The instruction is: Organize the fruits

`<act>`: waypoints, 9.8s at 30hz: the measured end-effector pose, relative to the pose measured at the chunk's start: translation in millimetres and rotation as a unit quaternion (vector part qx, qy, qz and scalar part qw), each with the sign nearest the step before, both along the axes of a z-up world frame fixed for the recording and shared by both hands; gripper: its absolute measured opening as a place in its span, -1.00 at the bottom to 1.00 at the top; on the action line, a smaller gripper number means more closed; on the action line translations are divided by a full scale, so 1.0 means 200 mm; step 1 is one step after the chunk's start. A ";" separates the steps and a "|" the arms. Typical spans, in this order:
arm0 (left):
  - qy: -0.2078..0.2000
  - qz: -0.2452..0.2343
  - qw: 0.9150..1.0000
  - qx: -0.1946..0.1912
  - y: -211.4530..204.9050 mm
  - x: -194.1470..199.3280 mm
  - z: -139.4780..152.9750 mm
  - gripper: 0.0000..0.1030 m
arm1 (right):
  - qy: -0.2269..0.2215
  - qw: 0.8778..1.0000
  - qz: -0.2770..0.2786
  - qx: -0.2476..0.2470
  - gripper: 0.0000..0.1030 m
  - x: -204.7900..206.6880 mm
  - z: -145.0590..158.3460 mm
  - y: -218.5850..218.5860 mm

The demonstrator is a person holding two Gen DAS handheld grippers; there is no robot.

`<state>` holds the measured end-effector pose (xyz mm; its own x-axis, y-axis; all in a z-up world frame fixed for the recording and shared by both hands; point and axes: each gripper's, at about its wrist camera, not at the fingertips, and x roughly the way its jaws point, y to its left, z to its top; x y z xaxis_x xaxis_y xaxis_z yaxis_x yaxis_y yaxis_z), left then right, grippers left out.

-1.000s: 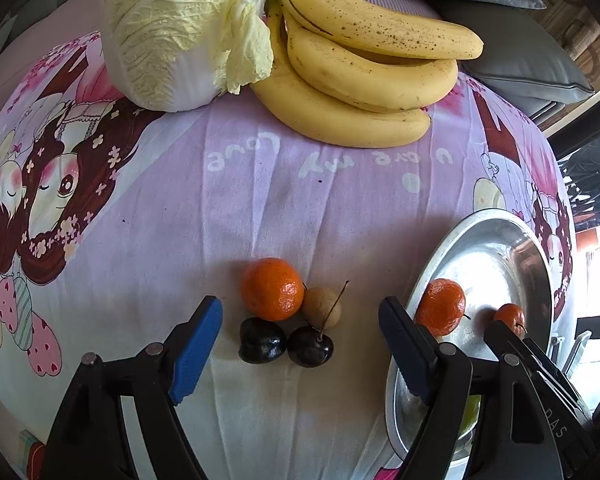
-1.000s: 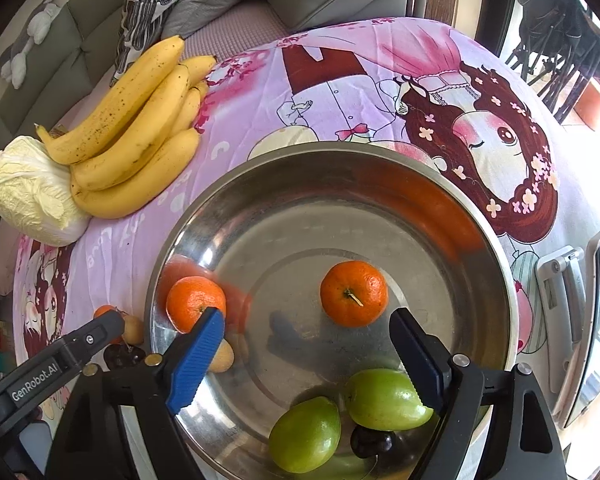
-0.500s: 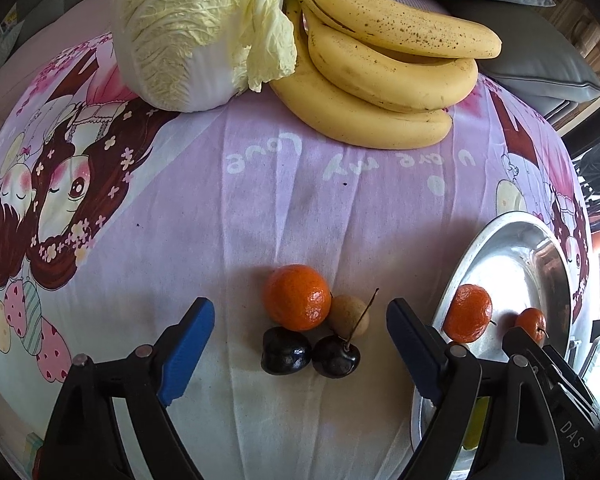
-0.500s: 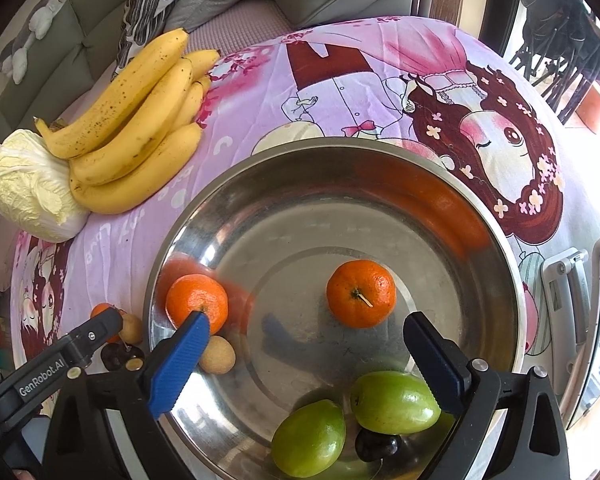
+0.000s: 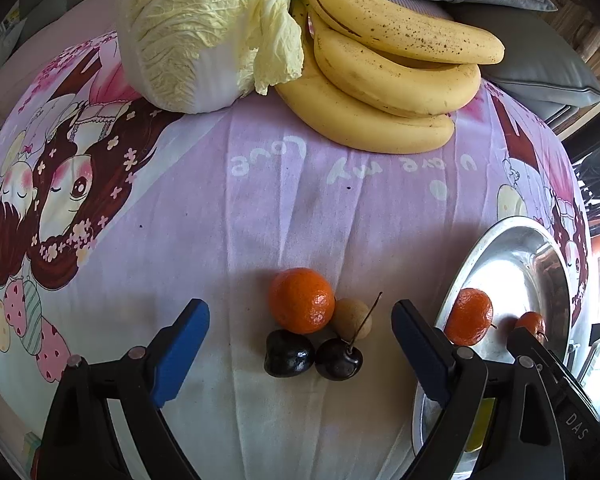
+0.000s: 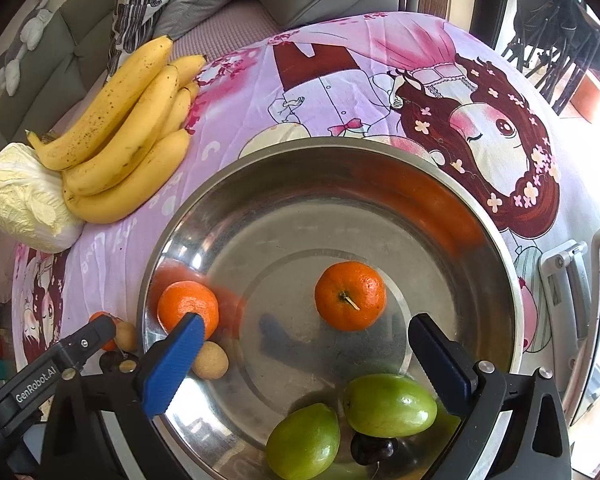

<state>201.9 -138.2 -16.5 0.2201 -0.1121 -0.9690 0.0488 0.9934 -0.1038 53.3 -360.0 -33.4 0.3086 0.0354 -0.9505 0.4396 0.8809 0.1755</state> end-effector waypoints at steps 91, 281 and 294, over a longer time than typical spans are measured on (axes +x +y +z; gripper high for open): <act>0.001 0.129 0.990 -0.059 0.67 -0.02 0.10 0.80 | -0.034 0.979 0.200 0.009 1.00 0.23 0.04 0.76; 0.073 0.080 0.976 -0.189 0.39 -0.01 -0.09 -0.43 | -0.017 0.975 0.221 -0.001 -0.43 0.17 0.02 0.76; 0.044 0.052 0.979 -0.190 0.35 -0.02 0.05 -0.43 | -0.046 0.979 0.198 0.006 -0.43 0.13 0.15 0.67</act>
<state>197.9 -67.5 -6.2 0.1665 -0.4500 -0.8774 -0.0763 0.8812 -0.4665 79.5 -225.6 -3.4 0.3527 0.1810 -0.9181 0.0462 0.9765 0.2103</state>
